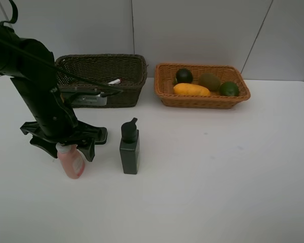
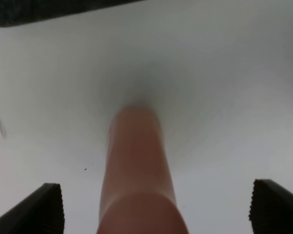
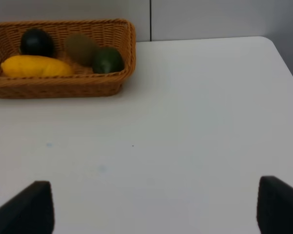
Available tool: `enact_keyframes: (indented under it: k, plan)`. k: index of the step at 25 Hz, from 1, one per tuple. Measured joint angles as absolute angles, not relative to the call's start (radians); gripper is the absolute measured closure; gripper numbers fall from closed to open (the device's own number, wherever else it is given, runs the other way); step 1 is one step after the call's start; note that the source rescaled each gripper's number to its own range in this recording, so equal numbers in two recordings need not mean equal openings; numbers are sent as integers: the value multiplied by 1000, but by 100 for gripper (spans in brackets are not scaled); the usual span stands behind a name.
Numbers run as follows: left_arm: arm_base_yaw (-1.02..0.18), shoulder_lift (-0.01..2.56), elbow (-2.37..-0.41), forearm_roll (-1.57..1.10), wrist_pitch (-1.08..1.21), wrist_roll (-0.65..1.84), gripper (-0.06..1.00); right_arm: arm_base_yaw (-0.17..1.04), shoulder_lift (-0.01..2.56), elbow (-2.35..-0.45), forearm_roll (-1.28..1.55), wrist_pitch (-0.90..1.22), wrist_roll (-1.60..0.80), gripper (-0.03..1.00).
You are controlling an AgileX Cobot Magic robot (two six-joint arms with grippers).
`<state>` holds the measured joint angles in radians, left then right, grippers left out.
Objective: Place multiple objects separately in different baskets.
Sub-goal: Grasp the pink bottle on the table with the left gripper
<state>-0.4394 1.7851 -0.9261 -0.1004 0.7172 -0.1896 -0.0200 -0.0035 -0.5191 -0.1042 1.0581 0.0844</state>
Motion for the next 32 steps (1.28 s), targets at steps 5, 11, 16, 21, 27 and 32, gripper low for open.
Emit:
enact_keyframes:
  k: [5,11,16,21,27,32]
  plan:
    - [-439,1785,-924,-100,714,-190,10,-20,-4,-519,-104,1058,84,-3]
    - [-439,1786,-924,-102,711,-190,64,-20,-4,-519,-104,1058,84,-3]
    - [-439,1786,-924,-105,711,-190,64,-20,-4,-519,-104,1058,84,-3]
    - [-439,1786,-924,-112,709,-190,64,-20,-4,-519,-104,1058,84,-3]
    - [-439,1786,-924,-115,715,-190,64,-20,-4,-519,-104,1058,84,-3]
    - [-439,1788,-967,-118,808,-190,64,-20,-4,-519,-104,1058,84,-3]
